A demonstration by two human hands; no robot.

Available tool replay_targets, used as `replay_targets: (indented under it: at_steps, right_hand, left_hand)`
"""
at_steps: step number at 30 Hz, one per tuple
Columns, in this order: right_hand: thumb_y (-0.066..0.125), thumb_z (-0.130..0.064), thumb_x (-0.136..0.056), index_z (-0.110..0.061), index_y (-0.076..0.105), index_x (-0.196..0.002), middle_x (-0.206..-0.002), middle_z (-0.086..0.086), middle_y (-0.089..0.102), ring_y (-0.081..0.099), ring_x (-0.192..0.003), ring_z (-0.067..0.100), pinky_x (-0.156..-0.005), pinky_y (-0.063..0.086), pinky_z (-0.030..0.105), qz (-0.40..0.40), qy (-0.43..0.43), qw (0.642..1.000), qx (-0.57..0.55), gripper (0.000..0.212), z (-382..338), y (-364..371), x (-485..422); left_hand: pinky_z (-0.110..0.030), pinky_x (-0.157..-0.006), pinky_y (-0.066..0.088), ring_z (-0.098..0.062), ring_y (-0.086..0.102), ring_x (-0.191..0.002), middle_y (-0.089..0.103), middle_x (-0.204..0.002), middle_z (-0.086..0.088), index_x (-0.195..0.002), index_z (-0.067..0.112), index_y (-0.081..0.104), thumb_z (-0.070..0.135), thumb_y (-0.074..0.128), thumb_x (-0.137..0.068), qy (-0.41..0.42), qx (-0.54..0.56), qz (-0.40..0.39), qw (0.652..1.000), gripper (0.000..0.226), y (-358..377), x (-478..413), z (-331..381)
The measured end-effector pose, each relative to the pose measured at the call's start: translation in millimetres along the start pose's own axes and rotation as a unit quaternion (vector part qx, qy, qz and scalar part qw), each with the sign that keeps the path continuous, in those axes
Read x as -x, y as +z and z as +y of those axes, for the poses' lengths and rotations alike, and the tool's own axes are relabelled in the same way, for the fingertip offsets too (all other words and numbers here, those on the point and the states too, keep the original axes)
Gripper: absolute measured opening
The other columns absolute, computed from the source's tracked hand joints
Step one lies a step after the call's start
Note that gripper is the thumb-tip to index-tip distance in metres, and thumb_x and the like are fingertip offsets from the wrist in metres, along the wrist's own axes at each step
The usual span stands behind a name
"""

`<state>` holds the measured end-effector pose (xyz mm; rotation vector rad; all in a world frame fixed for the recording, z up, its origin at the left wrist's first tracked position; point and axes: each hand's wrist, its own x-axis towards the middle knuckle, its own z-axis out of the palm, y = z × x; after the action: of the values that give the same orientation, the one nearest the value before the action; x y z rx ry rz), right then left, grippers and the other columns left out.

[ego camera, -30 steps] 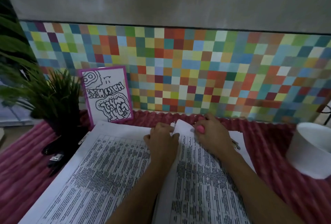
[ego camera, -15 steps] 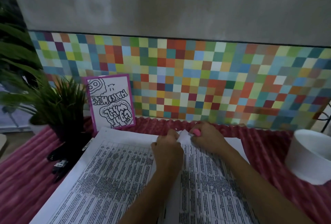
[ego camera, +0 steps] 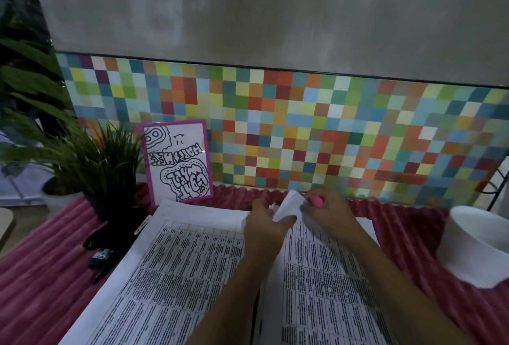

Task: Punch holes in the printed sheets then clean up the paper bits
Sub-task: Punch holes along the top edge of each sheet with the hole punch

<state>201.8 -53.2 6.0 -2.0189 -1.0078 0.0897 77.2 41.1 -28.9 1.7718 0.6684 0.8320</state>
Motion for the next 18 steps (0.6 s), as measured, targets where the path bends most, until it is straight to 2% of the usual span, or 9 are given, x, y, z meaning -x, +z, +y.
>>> replay_targets:
  at_steps: [2,3,5,6,9,10,13,14,18]
  right_hand:
    - [0.07,-0.008,-0.083,-0.009,0.071,-0.083,-0.088,0.004,0.062,0.057,-0.08,0.018,-0.078,0.044,0.032,0.0,-0.008,1.0,-0.023,0.002,-3,-5,1]
    - [0.07,-0.008,-0.084,-0.013,0.073,-0.094,-0.095,0.006,0.063,0.059,-0.087,0.019,-0.083,0.045,0.034,-0.002,-0.012,0.999,-0.032,0.011,-6,-8,3]
    - [0.068,-0.009,-0.087,-0.018,0.068,-0.12,-0.104,0.008,0.061,0.058,-0.095,0.019,-0.089,0.045,0.033,-0.005,-0.018,0.999,-0.039,0.035,-10,-10,7]
    - [0.066,-0.008,-0.087,-0.015,0.065,-0.126,-0.101,0.01,0.06,0.057,-0.092,0.018,-0.087,0.045,0.033,-0.006,-0.027,0.999,-0.026,0.039,-12,-10,9]
    - [0.064,-0.01,-0.087,0.011,0.059,-0.114,-0.091,0.025,0.055,0.052,-0.076,0.02,-0.08,0.048,0.041,-0.03,-0.031,0.999,0.028,0.035,-16,-7,12]
    - [0.064,-0.01,-0.087,0.011,0.058,-0.116,-0.093,0.026,0.055,0.054,-0.078,0.024,-0.081,0.048,0.042,-0.034,-0.031,0.999,0.027,0.036,-17,-6,12]
    - [0.062,-0.013,-0.09,-0.014,0.057,-0.134,-0.103,0.011,0.056,0.054,-0.092,0.023,-0.084,0.044,0.034,-0.024,-0.047,0.998,0.021,0.045,-24,-7,12]
    - [0.061,-0.015,-0.091,-0.016,0.057,-0.135,-0.105,0.008,0.055,0.053,-0.094,0.021,-0.085,0.043,0.033,-0.029,-0.053,0.997,0.037,0.044,-26,-6,12]
    - [0.061,-0.016,-0.09,-0.005,0.064,-0.121,-0.106,0.005,0.053,0.052,-0.094,0.021,-0.079,0.041,0.029,-0.052,-0.047,0.995,0.068,0.032,-33,-7,11]
  left_hand:
    - [-0.015,-0.055,0.042,-0.013,0.059,-0.071,0.062,-0.078,0.003,-0.094,0.016,0.058,0.028,0.071,-0.084,0.014,0.005,-0.031,0.999,0.021,0,-1,-1]
    - [-0.021,-0.056,0.042,-0.017,0.059,-0.071,0.062,-0.078,-0.002,-0.094,0.012,0.061,0.032,0.064,-0.085,0.03,0.014,-0.044,0.998,0.023,2,-2,-4]
    - [-0.034,-0.064,0.048,-0.023,0.063,-0.079,0.067,-0.089,-0.011,-0.106,0.007,0.063,0.034,0.052,-0.084,0.055,0.016,-0.064,0.996,0.037,6,-3,-4]
    - [-0.036,-0.073,0.051,-0.023,0.064,-0.088,0.068,-0.097,-0.012,-0.114,0.008,0.062,0.034,0.049,-0.085,0.059,0.018,-0.071,0.996,0.041,8,-3,-6]
    - [-0.032,-0.09,0.052,-0.016,0.064,-0.104,0.069,-0.112,-0.004,-0.127,0.015,0.058,0.034,0.047,-0.092,0.066,0.046,-0.069,0.994,0.041,12,-2,-9]
    - [-0.032,-0.091,0.052,-0.014,0.064,-0.105,0.069,-0.112,-0.003,-0.126,0.014,0.059,0.031,0.048,-0.095,0.064,0.06,-0.061,0.994,0.037,13,-3,-10]
    - [-0.035,-0.091,0.053,-0.013,0.066,-0.102,0.07,-0.109,-0.004,-0.122,0.011,0.061,0.026,0.045,-0.099,0.073,0.087,-0.043,0.993,0.031,13,-4,-9]
    - [-0.036,-0.09,0.053,-0.013,0.066,-0.101,0.07,-0.108,-0.004,-0.122,0.009,0.061,0.028,0.044,-0.099,0.079,0.09,-0.036,0.992,0.034,13,-4,-8]
    - [-0.042,-0.086,0.054,-0.018,0.066,-0.093,0.07,-0.101,-0.01,-0.122,0.003,0.06,0.025,0.042,-0.103,0.092,0.099,-0.017,0.991,0.034,12,-4,-9]
